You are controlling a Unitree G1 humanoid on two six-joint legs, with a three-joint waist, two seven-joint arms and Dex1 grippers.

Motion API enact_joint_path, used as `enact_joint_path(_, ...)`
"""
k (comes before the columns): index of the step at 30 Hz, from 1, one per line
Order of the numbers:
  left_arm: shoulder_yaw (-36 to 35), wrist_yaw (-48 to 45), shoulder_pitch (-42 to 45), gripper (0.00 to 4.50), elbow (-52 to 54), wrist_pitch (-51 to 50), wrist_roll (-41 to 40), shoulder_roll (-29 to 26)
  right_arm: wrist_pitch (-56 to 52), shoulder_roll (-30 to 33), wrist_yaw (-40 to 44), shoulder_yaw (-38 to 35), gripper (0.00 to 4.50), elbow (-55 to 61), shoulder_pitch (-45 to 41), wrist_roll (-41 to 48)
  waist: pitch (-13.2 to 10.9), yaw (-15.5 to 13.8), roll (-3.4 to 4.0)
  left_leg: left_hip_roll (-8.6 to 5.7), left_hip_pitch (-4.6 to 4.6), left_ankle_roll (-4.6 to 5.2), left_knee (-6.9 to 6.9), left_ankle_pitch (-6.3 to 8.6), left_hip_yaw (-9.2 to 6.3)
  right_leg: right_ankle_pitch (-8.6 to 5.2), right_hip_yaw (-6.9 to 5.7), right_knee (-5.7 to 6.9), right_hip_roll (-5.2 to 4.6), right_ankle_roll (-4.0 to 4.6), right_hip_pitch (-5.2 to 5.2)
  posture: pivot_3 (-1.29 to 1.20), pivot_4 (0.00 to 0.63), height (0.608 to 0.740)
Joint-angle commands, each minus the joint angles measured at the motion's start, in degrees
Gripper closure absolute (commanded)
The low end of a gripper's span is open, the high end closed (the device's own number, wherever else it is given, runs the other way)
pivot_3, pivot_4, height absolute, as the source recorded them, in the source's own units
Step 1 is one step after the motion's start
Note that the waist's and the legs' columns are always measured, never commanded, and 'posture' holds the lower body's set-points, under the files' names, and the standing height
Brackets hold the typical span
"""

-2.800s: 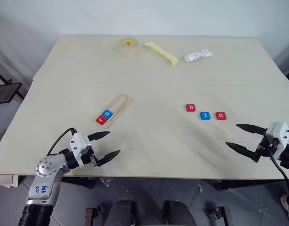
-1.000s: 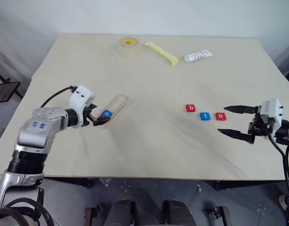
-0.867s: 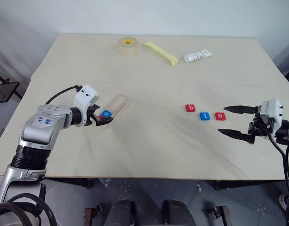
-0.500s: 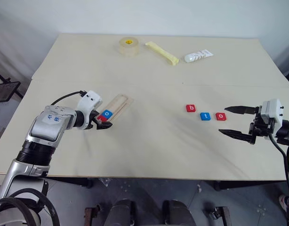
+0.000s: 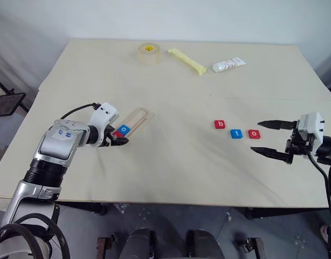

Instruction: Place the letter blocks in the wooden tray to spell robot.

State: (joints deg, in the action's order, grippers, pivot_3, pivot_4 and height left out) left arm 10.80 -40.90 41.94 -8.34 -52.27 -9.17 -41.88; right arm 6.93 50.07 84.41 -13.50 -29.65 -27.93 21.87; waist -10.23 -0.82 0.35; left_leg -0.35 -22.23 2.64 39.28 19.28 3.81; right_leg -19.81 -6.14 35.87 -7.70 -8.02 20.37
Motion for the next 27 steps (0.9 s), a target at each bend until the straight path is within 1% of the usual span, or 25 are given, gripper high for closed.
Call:
enact_joint_path(1,2.38,-1.74,-0.69,1.10,-0.80,3.02,2.21,-0.50,0.28,1.43,-0.05,-0.76,0.00,0.28,-1.01,0.39,0.00,-0.17,0.00,0.00,0.00,0.00,0.00,0.00,0.00,0.00,0.00,0.00,0.00,0.00,0.00,0.00,0.150,0.740)
enact_joint_path(6,3.08,-4.40,1.48,1.10,1.65,7.26,3.76,-0.86,0.21,1.43,-0.36,-0.91,0.00,0.50,-0.72,0.39,0.00,-0.42,0.00,-0.01,-0.01,0.00,0.00,0.00,0.01,0.00,-0.01,-0.01,0.00,0.00,0.00,0.00,0.150,0.740)
enact_joint_path(9,5.50,-8.10,6.69,1.10,2.94,9.39,4.20,0.83,-0.07,1.16,-0.90,-1.22,0.00,1.24,-0.13,0.71,-0.03,-0.69,-0.04,-0.01,-0.07,0.00,0.02,0.00,-0.01,0.00,-0.03,-0.01,0.01,0.00,0.02,0.00,0.150,0.740)
enact_joint_path(12,8.10,-11.09,10.63,1.10,2.23,11.01,4.69,3.18,-0.41,0.97,-0.72,-1.71,0.00,2.82,1.52,1.59,-0.05,-0.84,-0.08,-0.02,-0.31,0.01,0.24,0.01,-0.18,0.00,-0.15,-0.01,0.02,0.00,0.07,0.00,0.150,0.740)
enact_joint_path(16,11.57,-14.03,14.38,1.10,0.91,12.32,5.45,7.39,-0.32,0.93,0.16,-3.10,0.00,5.65,5.07,3.31,-0.05,-0.59,-0.08,-0.04,-0.32,0.01,0.19,0.01,-0.19,0.00,-0.20,-0.02,0.03,-0.01,0.08,0.00,0.150,0.740)
enact_joint_path(21,14.55,-16.11,15.96,1.10,0.13,13.39,6.50,11.65,-0.31,1.17,-0.89,-4.61,0.00,8.83,9.19,4.68,-0.06,-0.50,-0.09,-0.01,-0.32,0.01,0.20,0.01,-0.12,0.00,-0.21,-0.02,0.04,-0.01,0.11,0.00,0.150,0.740)
enact_joint_path(27,19.08,-15.71,16.99,1.10,-0.20,11.76,7.85,20.75,-1.62,0.74,-5.47,-10.76,0.00,16.32,19.88,6.30,-0.07,-1.24,-0.12,-0.04,-0.40,0.05,0.28,0.03,-0.20,0.01,-0.21,-0.03,0.01,-0.02,0.09,0.00,0.150,0.740)
